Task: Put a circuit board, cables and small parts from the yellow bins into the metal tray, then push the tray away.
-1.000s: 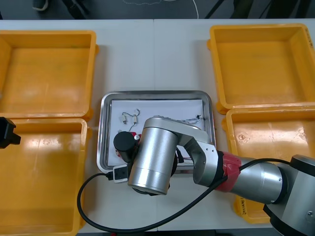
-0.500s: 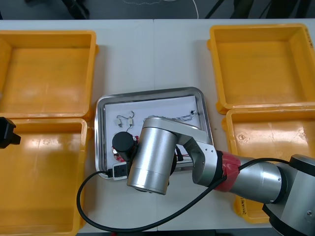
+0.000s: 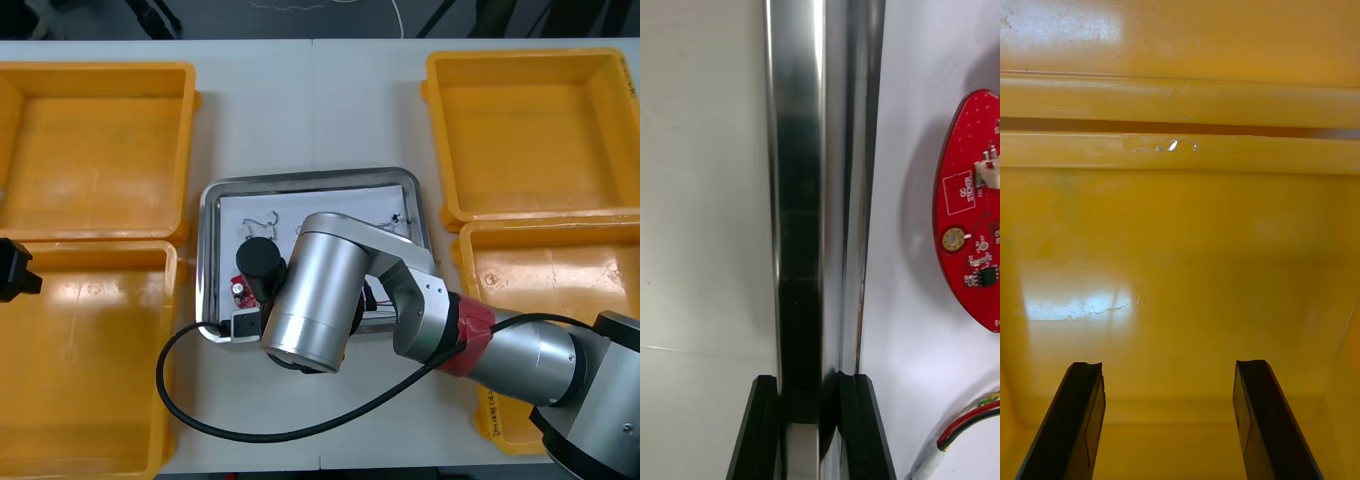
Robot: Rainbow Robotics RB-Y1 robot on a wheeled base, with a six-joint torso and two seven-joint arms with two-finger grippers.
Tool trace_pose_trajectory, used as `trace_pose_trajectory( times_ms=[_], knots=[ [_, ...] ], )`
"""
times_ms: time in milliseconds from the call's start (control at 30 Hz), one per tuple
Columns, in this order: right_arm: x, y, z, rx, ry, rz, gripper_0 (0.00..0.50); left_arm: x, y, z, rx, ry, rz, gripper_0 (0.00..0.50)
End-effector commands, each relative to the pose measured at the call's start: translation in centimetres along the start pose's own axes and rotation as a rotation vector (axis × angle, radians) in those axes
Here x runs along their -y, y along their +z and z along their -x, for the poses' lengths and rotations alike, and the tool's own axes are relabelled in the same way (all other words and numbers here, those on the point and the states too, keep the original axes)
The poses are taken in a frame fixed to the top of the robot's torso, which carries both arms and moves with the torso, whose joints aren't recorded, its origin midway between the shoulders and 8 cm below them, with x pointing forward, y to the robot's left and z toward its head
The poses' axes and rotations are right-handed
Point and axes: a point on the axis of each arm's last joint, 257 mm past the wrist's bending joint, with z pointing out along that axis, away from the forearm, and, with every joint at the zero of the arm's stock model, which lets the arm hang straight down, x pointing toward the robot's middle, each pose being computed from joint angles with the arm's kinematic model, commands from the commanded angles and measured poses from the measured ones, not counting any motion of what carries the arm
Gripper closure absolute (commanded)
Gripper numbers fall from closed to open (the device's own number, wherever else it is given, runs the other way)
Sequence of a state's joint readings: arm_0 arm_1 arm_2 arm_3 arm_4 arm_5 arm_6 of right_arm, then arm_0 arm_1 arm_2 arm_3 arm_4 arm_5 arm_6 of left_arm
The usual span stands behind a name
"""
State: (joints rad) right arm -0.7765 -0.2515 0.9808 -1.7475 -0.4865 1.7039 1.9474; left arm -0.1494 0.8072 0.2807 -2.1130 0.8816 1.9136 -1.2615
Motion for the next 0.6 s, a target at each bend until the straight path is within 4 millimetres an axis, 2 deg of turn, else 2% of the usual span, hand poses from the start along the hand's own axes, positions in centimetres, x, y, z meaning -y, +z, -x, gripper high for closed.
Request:
trace_pose_trajectory(
  times_ms=[33,600],
  knots=[
    [3.1,-2.7,1.8,0.032,-0.042,-0.076,0.5,-2.3,-1.0,-0.2,-0.001,0.078,0.055,0.0],
    [7.7,-5.0,1.5,-0.002,-0.057,-0.213,0.5,-2.3,-1.0,-0.2,-0.001,0.078,0.055,0.0]
  ],
)
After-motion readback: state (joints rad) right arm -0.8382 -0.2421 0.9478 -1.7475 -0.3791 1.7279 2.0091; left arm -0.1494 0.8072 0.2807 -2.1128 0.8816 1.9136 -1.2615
